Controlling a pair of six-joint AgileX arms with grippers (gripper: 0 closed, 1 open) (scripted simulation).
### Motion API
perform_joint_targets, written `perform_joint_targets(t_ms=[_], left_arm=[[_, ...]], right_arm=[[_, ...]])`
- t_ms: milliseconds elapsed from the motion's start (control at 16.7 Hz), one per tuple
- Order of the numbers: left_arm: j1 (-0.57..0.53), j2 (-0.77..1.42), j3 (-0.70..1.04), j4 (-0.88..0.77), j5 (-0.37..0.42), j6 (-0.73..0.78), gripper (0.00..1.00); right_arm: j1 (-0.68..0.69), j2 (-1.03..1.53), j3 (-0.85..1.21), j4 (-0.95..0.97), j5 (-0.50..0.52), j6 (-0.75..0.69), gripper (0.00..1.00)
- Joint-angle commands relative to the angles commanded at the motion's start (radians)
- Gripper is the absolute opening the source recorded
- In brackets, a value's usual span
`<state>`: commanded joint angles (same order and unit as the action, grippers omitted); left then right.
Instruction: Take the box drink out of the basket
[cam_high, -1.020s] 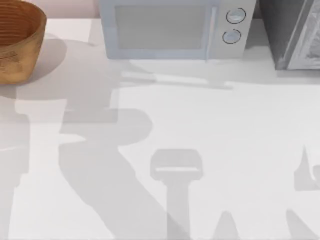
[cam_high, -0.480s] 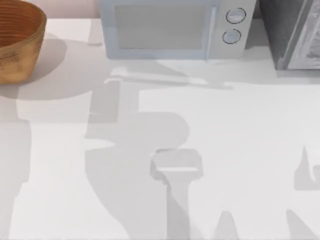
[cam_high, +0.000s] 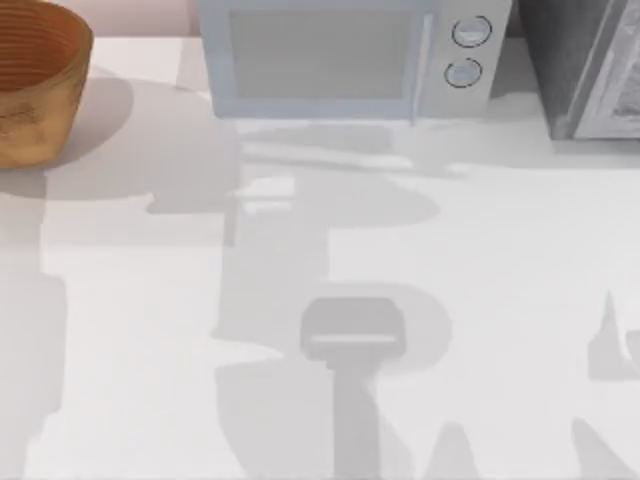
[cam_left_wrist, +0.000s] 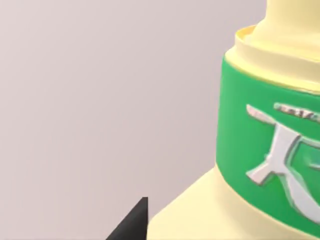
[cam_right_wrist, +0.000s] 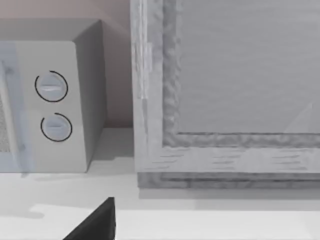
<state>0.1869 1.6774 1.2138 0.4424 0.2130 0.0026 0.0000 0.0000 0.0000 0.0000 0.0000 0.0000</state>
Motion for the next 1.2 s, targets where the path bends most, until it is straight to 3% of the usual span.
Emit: perform_joint_targets(t_ms=[780, 1200], left_arm=[[-0.139, -1.311, -0.891, -0.316, -0.153, -0.002, 0.0], [-0.186, -1.669, -1.206, -0.439, -0.211, -0.002, 0.0]], right_arm=[[0.0, 0.0, 0.0, 0.0, 0.0, 0.0, 1.0], [0.0, 0.0, 0.0, 0.0, 0.0, 0.0, 1.0]])
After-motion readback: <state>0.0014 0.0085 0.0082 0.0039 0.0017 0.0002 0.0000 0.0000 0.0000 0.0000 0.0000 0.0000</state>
